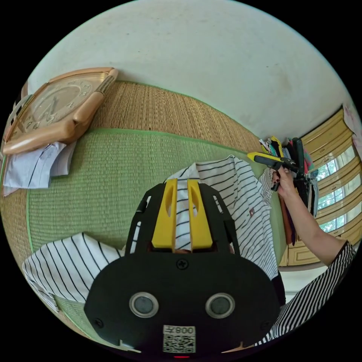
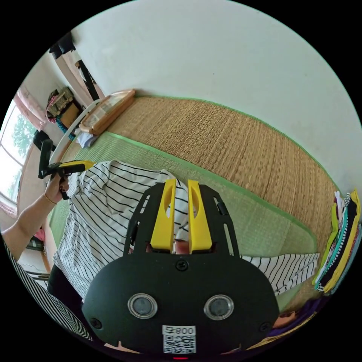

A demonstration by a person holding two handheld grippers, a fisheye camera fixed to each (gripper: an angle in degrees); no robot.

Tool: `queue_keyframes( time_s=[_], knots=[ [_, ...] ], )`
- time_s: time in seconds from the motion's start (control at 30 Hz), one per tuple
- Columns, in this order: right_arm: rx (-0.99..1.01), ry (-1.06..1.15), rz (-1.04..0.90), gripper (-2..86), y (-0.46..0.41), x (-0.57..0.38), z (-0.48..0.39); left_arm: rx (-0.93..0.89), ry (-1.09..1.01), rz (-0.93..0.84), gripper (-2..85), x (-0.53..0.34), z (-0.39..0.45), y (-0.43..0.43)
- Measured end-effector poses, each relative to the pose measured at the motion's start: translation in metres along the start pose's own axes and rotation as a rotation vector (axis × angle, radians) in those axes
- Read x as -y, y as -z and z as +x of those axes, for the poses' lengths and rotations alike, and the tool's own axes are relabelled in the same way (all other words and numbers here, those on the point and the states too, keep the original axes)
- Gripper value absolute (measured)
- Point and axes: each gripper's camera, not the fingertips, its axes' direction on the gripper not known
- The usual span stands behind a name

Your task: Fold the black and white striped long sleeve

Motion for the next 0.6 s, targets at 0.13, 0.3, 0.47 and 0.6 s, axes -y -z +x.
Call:
queue_keyframes(
  time_s=[0.13,0.3,0.47,0.6],
  knots=[
    [-0.088,-0.041,0.028,1.5,0.026,-0.063,0.022,0.080,-0.008,0.011,3.6,-0.016,0.000,0.023],
    [-0.172,-0.160,-0.071,0.0,0.011,-0.150,0.066,0.245,0.090,-0.012,1.0,-0.033,-0.012,0.041],
    [-0.320,-0.217,-0.088,0.0,0.023,-0.181,0.084,0.224,0.148,0.004,0.3,-0.032,-0.018,0.053],
    [-0.258,-0.359,-0.040,0.0,0.040,-0.214,0.109,0.251,0.139,0.008,0.1,-0.028,-0.009,0.061]
  ],
)
